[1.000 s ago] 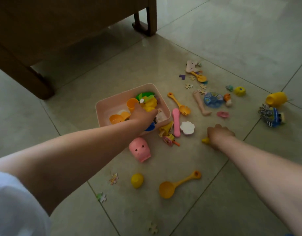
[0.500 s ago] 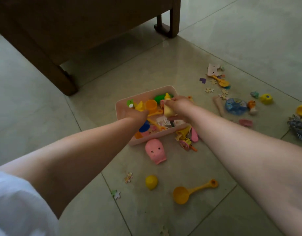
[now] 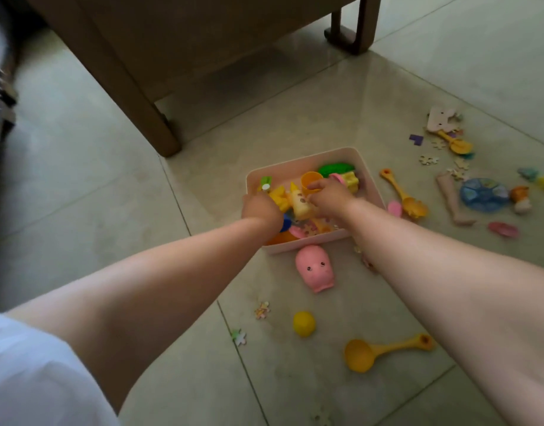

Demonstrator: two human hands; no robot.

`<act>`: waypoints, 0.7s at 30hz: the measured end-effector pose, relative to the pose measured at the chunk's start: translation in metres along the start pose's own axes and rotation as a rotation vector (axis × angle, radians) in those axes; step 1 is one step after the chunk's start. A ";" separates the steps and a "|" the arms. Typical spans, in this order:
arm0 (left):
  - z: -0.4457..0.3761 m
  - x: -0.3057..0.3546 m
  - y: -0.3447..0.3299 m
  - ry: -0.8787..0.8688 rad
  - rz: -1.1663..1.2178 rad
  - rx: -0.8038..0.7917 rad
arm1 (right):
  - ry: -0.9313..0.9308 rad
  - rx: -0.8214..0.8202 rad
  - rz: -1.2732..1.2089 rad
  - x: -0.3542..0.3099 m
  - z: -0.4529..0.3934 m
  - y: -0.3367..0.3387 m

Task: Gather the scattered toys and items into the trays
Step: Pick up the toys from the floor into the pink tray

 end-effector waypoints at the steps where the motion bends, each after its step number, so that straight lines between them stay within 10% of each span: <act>1: -0.001 0.001 0.002 -0.015 0.018 0.052 | 0.007 0.049 -0.016 0.003 0.003 0.004; 4: -0.002 0.007 0.005 -0.161 -0.032 0.114 | 0.055 0.146 -0.064 0.015 0.015 0.016; 11: 0.029 0.046 -0.018 -0.560 -0.212 -0.244 | 0.216 -0.199 0.087 0.015 0.073 0.006; 16: 0.047 0.038 -0.038 -0.491 -0.414 -0.305 | 0.143 -0.151 0.733 0.044 0.069 -0.007; 21: 0.061 0.019 -0.041 -0.349 -0.240 -0.333 | -0.038 -0.204 0.625 0.056 0.075 -0.025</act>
Point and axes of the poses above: each hand's wrist, its own z-axis away from the middle knuckle, its own y-axis out of the back of the hand, x = y × z, the point moved 6 cm from there along -z, towards the middle knuckle, and after that the axes turned 11 degrees about z, right-handed, at the moved point
